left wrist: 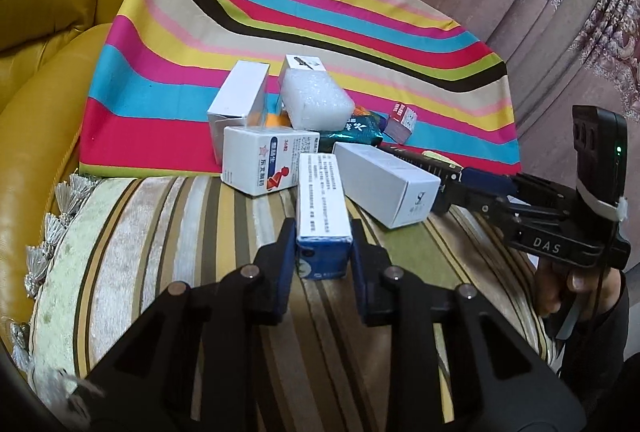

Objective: Organize objects
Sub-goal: 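Grasp the black DORMI box with the right gripper while the left grasps a blue-white box, then carry both boxes to the open white box and release them inside, then grasp a white medicine box with the right gripper while the left grasps the foam block, then carry the white box and foam block into the open white box and release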

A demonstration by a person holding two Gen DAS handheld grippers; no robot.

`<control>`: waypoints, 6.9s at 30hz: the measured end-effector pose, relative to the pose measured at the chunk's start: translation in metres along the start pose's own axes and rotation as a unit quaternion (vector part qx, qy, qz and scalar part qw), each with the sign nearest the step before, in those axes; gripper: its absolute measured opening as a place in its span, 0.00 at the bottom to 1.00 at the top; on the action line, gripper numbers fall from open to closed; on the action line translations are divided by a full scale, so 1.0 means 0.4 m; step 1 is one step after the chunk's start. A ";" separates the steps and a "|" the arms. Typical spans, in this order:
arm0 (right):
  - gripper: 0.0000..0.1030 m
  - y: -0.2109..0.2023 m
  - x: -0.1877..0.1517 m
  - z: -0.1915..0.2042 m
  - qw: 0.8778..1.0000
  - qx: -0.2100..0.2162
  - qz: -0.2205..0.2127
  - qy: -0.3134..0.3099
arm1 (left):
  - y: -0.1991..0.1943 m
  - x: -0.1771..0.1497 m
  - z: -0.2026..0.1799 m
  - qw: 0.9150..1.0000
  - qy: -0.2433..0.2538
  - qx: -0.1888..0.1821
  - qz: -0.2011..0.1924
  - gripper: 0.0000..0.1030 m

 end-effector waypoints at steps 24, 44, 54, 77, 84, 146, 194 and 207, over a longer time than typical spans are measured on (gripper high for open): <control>0.48 0.081 0.039 -0.005 0.999 0.017 0.033 -0.017 | 0.004 -0.016 -0.010 1.000 0.004 0.008 -0.014 0.28; 0.40 -0.121 -0.053 -0.037 0.992 -0.094 -0.057 0.065 | -0.045 -0.027 -0.166 0.994 0.061 -0.051 -0.076 0.28; 0.40 -0.200 -0.172 -0.112 0.975 -0.145 -0.050 0.163 | 0.035 -0.066 -0.321 0.988 0.129 -0.087 -0.021 0.28; 0.41 -0.329 -0.415 -0.265 0.887 -0.259 -0.038 0.380 | 0.214 -0.151 -0.592 0.964 0.171 -0.170 0.114 0.28; 0.47 -0.338 -0.437 -0.275 0.874 -0.270 -0.042 0.401 | 0.244 -0.171 -0.616 0.959 0.168 -0.179 0.138 0.55; 0.82 -0.133 -0.081 0.006 0.982 -0.124 -0.051 0.135 | 0.133 0.171 -0.076 0.997 -0.040 0.026 -0.067 0.74; 0.41 0.124 0.101 0.108 0.996 -0.011 0.032 0.082 | 0.067 0.165 0.010 0.982 -0.114 0.004 -0.148 0.53; 0.41 0.023 0.064 0.079 0.995 -0.001 -0.032 0.100 | 0.048 0.127 -0.035 0.985 -0.094 0.012 -0.144 0.53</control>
Point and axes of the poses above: each gripper's, at about its wrist camera, not at the fingertips, and y roughly the way its jaws point, z to its left, x to its top, the point moved 4 cm from there along y, roughly the way its jaws point, and after that the axes turned 15 degrees about -y, right-handed, at the moved point
